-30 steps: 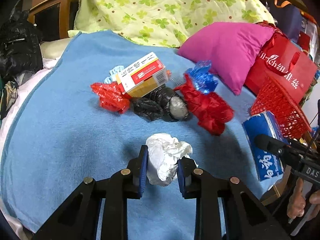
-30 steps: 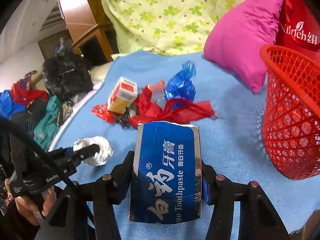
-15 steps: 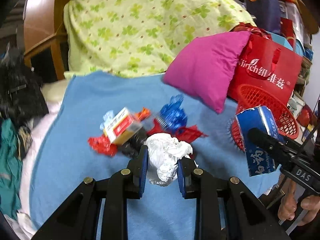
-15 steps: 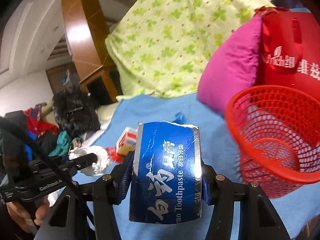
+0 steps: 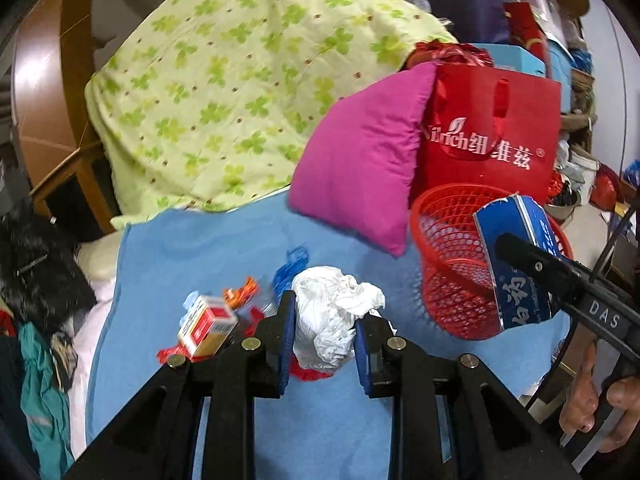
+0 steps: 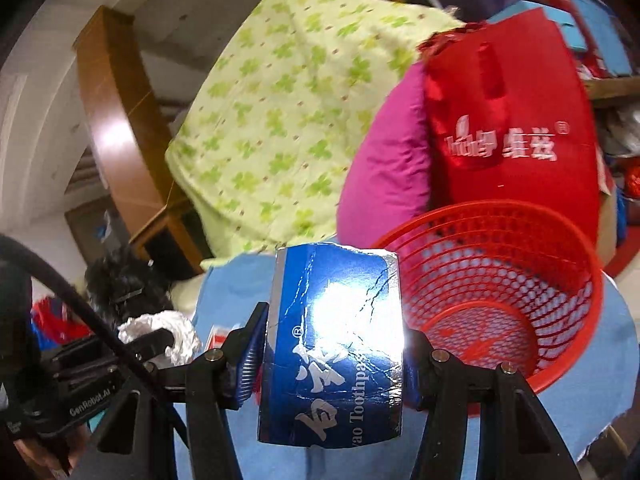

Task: Collect trash
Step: 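Carry the toothpaste box and paper ball over the red mesh wastebasket with both tools, then open the right tool over the basket while the left tool drops the paper ball in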

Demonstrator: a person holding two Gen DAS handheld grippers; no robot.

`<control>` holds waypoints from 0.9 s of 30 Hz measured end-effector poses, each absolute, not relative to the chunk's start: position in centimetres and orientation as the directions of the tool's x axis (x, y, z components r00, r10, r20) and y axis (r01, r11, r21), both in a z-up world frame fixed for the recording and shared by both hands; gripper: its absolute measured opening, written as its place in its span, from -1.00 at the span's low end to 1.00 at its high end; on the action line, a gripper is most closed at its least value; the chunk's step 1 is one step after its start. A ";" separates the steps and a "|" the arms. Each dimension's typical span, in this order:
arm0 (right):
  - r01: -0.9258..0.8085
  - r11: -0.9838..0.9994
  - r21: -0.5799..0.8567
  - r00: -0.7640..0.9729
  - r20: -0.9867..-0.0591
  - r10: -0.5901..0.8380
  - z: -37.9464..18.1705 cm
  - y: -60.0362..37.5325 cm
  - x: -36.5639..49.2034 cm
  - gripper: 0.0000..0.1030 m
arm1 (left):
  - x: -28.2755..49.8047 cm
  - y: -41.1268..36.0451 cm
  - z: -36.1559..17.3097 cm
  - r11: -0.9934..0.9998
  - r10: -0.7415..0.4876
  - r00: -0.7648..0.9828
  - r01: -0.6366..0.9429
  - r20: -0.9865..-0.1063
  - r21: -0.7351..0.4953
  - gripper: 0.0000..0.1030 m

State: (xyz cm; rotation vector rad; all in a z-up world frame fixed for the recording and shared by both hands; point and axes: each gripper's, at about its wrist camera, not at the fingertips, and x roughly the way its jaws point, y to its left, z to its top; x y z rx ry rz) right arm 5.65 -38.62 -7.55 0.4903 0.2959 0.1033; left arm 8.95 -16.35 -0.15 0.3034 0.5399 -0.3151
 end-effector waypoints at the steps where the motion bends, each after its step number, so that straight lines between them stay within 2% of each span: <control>1: -0.021 0.873 0.487 0.954 -0.252 0.164 -7.5 -39.0 5.5 0.15 | 8.9 -16.8 -0.1 0.905 -0.214 0.812 0.373 -0.542 0.203 -0.46; 13: 0.058 0.807 0.588 0.967 -0.234 0.102 -7.8 -43.8 5.3 0.15 | 9.1 -22.4 1.2 0.857 -0.257 0.816 0.440 -0.518 0.267 -0.45; 27: 0.133 0.697 0.705 0.962 -0.260 0.079 -9.4 -48.5 7.1 0.16 | 10.7 -28.5 1.8 0.799 -0.314 0.805 0.511 -0.504 0.318 -0.44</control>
